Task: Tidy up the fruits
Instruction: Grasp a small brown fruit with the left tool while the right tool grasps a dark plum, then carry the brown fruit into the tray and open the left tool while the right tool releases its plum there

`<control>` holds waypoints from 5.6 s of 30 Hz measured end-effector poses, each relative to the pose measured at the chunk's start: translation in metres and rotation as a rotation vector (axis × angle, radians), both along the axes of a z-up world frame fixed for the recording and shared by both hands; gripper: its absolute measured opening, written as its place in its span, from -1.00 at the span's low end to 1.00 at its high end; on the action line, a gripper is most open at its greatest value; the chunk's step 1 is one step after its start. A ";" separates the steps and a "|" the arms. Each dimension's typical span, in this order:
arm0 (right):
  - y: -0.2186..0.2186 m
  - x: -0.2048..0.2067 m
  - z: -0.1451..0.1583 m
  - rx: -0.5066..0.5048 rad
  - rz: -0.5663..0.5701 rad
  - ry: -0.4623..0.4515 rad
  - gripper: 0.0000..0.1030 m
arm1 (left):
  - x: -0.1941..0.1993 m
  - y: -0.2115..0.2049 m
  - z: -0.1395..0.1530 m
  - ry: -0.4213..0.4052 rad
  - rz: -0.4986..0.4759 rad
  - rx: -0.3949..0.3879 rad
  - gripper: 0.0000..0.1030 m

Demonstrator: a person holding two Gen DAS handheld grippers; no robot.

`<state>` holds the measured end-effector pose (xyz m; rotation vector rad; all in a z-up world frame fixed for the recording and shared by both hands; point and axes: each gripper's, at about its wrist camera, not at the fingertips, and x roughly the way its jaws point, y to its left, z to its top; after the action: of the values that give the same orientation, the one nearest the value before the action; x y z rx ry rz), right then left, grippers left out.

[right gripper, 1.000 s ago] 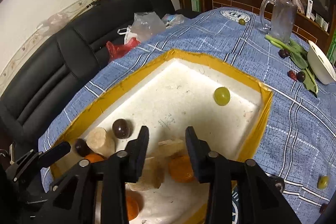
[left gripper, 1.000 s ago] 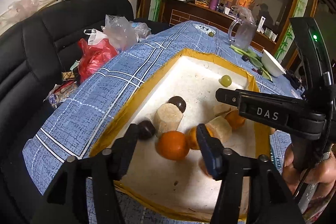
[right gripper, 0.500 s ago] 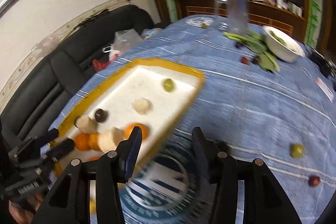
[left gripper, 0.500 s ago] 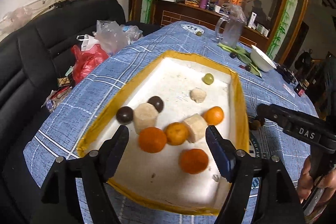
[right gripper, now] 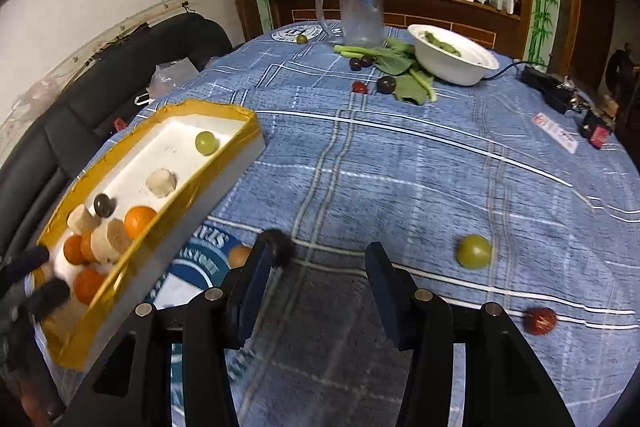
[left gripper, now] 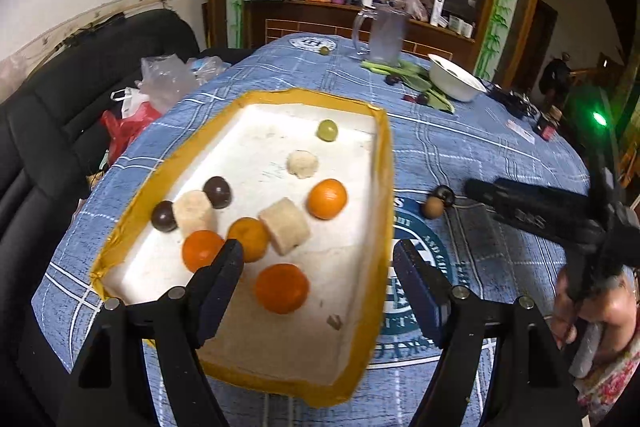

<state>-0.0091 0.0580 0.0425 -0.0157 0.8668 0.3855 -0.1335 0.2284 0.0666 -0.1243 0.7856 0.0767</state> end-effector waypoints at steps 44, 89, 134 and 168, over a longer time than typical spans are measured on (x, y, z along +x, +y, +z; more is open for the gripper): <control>-0.011 0.023 -0.028 -0.042 0.044 0.033 -0.50 | 0.019 -0.063 -0.011 0.046 -0.179 0.010 0.48; -0.049 0.013 -0.014 0.099 -0.035 -0.009 -0.51 | 0.061 -0.066 -0.007 -0.026 -0.191 -0.016 -0.58; 0.197 0.003 0.005 -0.049 0.340 0.032 -0.44 | -0.021 0.117 -0.025 -0.059 0.227 -0.176 0.32; 0.062 -0.043 0.022 0.126 0.169 0.034 0.18 | -0.023 0.044 -0.001 -0.040 0.107 0.013 0.58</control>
<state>-0.0521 0.1195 0.0641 0.0342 0.8765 0.5993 -0.1567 0.2726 0.0658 -0.1551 0.7380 0.1806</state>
